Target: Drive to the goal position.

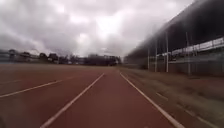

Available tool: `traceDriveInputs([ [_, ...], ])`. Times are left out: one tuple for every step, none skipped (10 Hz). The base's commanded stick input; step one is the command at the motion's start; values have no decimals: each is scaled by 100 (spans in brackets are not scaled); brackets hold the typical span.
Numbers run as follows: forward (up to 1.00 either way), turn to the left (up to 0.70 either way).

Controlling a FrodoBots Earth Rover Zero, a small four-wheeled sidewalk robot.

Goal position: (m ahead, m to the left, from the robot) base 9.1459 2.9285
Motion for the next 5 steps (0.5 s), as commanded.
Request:
traceDriveInputs([
  [70,0],
  [70,0],
  [70,0],
  [70,0],
  [70,0],
])
